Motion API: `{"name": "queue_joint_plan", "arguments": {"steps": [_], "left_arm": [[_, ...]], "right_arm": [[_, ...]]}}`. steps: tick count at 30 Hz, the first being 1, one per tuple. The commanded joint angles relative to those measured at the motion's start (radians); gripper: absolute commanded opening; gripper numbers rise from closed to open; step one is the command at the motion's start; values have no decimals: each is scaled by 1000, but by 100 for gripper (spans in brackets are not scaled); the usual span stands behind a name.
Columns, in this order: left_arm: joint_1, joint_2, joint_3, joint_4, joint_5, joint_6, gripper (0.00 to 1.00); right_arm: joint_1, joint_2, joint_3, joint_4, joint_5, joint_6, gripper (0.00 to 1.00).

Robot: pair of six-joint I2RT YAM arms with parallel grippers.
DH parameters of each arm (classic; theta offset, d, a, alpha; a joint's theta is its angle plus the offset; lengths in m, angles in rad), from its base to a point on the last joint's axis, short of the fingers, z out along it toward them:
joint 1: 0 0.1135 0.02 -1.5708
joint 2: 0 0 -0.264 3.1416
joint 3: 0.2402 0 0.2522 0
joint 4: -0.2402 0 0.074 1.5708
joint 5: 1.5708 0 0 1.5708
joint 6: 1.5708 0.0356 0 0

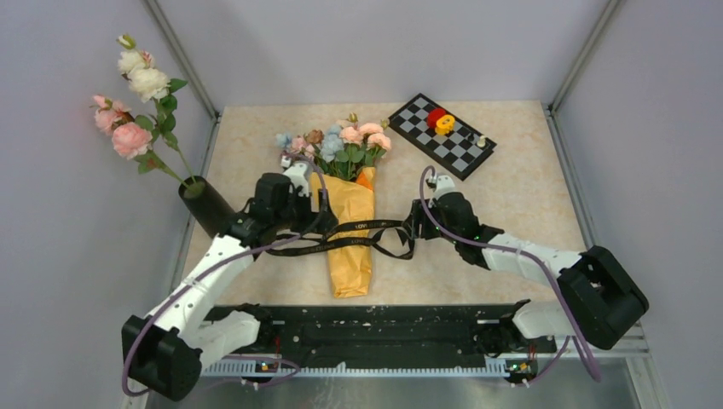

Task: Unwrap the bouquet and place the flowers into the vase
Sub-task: Untie the ribbon from the wrapping paper.

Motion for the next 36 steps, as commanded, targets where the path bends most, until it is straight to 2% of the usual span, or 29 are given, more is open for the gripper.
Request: {"name": "queue_joint_plan", "arguments": {"steps": [1,6,13,18,24,28,31,36], "left_arm": [[-137,64,-10,190,63,44,91],[-274,203,-17,310,47,176,91],[-359,315,12,346,-9,266,89],[-382,368,14,343,-45,280,72],[-445,377,-7,356,-114,292,66],[-474,381,-22,362,-171,288,57],[-490,376,-42,387,-230,281,48],[-500,368,-40,385,-249,273,30]], "right_arm": [[-20,-47,32,29,-25,4,56],[-21,-122,-38,55,41,40,56],[-21,-275,-110,5,126,48,57],[-21,-348,-145,-16,153,57,59],[-21,-366,-152,-30,161,68,59],[-21,-354,-144,-40,153,72,59],[-21,-360,-138,-57,155,73,59],[-21,-365,-151,-50,156,74,59]]}}
